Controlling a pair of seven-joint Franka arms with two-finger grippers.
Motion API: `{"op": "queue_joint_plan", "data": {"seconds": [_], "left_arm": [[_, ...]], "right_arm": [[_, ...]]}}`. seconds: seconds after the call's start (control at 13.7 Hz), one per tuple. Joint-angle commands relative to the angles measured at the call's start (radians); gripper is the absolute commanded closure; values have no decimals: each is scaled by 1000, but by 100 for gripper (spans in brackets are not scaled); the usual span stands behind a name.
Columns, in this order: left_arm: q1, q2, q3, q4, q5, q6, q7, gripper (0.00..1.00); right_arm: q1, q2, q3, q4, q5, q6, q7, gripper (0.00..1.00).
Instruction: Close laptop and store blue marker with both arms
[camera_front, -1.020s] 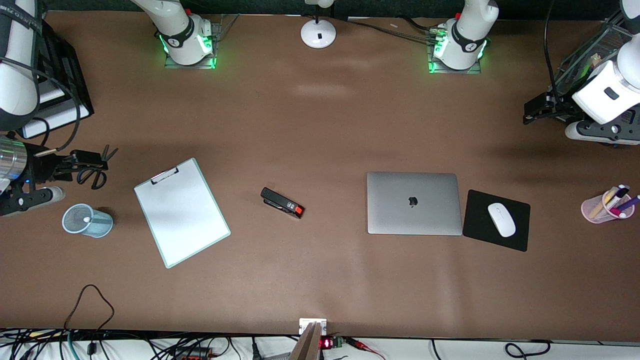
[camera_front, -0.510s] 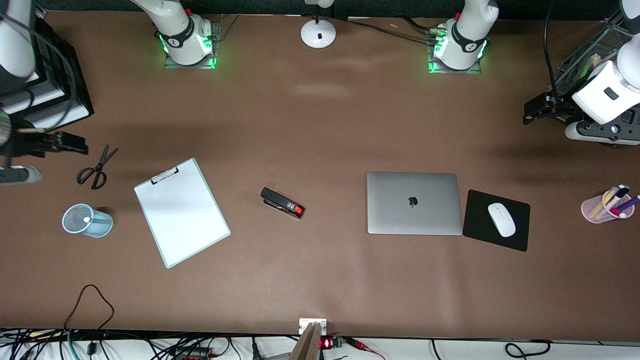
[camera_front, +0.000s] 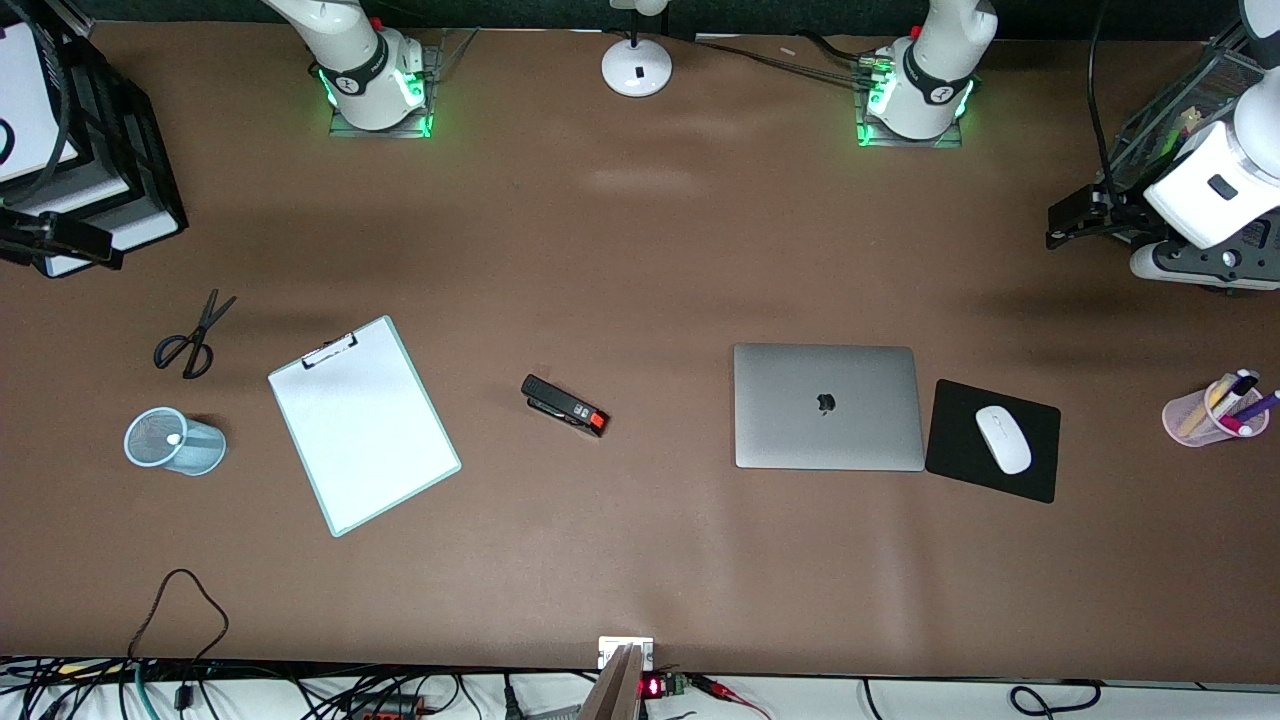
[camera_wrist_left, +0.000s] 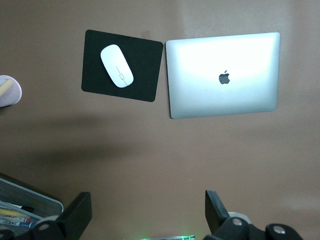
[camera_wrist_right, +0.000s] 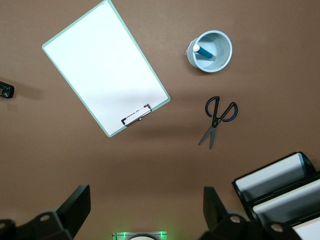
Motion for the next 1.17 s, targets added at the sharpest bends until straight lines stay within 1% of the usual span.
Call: {"op": "queue_joint_plan", "data": {"seconds": [0.0,0.15,0.36,1.09], "left_arm": [[-4,-7,4,-6,13,1,5,0],[-4,-7,4,-6,13,1,5,0],[-4,-8,4,-6,13,1,5,0],[-4,-7,4,-5,13,1,5,0]], "right_arm": [[-1,-130,7,-192,0,108,25,0],[-3,-177,5,-241,3,122,28,0],[-3,-208,4,-243,3,122,26,0],[2,-208,8,-217,3,114,51,0]]}}
